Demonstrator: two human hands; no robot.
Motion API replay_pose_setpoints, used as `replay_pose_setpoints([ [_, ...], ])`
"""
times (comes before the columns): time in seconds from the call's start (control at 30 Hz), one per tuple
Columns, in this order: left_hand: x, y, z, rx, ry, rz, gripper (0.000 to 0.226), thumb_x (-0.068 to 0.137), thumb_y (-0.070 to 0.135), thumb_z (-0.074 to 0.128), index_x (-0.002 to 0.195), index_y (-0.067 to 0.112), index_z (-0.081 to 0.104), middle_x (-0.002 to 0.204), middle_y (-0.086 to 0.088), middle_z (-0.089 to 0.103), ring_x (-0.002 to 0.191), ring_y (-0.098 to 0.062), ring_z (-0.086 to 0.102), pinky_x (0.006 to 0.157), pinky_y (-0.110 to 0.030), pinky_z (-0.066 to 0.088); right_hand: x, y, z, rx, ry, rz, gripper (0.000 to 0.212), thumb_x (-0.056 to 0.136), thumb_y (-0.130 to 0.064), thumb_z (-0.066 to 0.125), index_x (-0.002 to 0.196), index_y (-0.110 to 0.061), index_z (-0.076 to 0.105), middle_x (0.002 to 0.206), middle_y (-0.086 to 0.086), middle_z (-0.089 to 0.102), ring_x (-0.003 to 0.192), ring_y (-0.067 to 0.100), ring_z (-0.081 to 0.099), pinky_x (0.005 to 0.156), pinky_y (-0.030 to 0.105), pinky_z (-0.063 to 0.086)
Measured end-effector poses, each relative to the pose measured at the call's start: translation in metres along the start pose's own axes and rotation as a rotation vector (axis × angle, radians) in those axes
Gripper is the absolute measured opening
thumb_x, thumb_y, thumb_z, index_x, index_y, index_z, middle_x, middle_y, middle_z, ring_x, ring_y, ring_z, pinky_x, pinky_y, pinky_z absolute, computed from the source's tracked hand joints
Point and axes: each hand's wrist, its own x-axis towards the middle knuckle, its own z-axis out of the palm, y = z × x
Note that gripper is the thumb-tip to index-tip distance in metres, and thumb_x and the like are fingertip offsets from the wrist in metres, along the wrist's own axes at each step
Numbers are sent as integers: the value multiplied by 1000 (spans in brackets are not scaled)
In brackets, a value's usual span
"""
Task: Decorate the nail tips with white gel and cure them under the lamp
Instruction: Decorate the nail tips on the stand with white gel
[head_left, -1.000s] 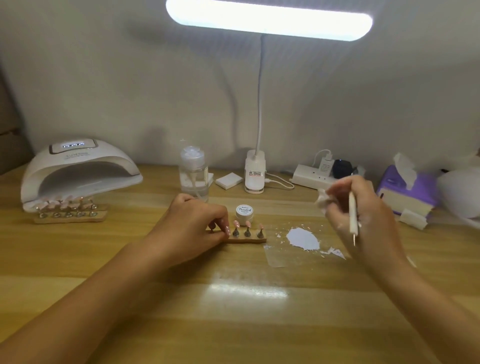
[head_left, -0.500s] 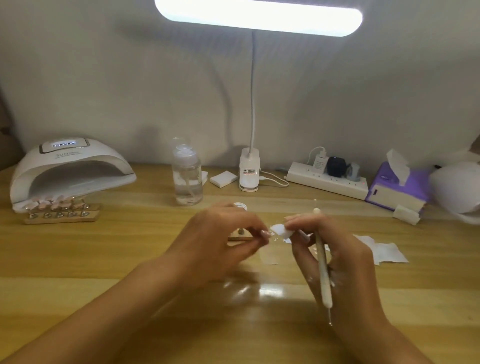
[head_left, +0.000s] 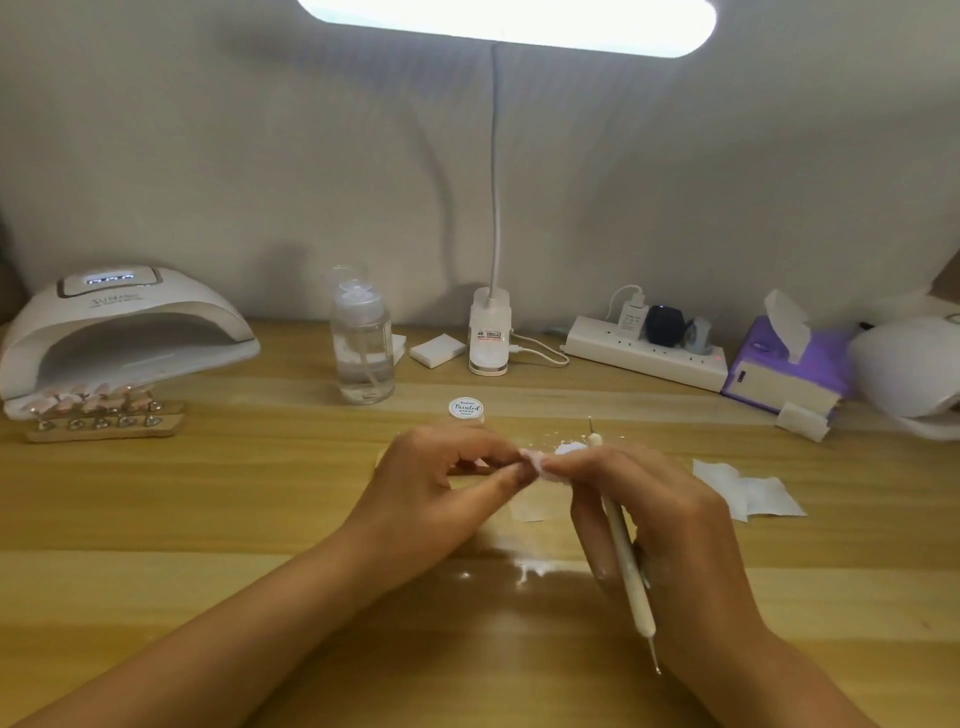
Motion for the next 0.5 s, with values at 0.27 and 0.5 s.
replay_pose_setpoints([
  [0.27,-2,1,1,178,-11,92,16,86,25,72,99,20,78,83,10,71,82,-10,61,70,-40,51,3,-3,1,-6,103,-18,42,89,-12,65,124,-36,64,119,-24,65,114,1,61,90,31,54],
  [0.5,1,-3,0,101,88,27,14,86,35,71,97,30,77,87,14,74,86,-9,65,71,-26,51,-1,18,-9,-154,93,6,40,81,4,72,109,-24,72,93,-30,62,90,0,65,73,26,55],
])
